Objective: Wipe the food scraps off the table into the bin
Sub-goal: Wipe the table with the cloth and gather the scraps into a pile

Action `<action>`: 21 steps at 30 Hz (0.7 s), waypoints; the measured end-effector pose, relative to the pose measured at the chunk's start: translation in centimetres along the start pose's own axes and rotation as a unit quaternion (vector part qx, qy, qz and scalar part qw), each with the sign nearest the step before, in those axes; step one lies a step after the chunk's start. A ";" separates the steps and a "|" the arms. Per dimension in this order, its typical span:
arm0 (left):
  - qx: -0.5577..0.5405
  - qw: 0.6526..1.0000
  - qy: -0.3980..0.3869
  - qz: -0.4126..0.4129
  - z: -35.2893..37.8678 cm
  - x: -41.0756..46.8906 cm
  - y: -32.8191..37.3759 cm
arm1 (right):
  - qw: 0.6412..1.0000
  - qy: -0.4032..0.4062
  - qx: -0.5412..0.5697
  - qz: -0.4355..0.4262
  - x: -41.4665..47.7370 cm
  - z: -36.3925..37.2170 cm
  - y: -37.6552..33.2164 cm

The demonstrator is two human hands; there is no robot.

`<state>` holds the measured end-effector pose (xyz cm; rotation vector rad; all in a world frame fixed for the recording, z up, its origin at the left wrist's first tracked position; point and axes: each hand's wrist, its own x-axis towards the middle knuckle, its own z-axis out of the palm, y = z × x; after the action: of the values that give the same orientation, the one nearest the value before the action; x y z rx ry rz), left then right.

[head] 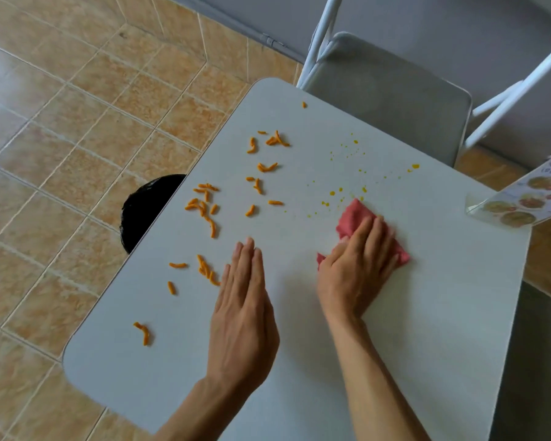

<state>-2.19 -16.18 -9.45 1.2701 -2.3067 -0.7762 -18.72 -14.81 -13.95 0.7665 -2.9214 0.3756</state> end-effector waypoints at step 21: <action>0.089 0.994 -0.053 0.038 8.2 10.6 2.9 | 0.970 -0.101 0.009 -0.220 4.3 -1.3 4.6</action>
<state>-14.16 -21.74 -13.17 1.2320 -2.5417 -0.6383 -24.67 -12.58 -13.05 1.4933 -2.8039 0.2948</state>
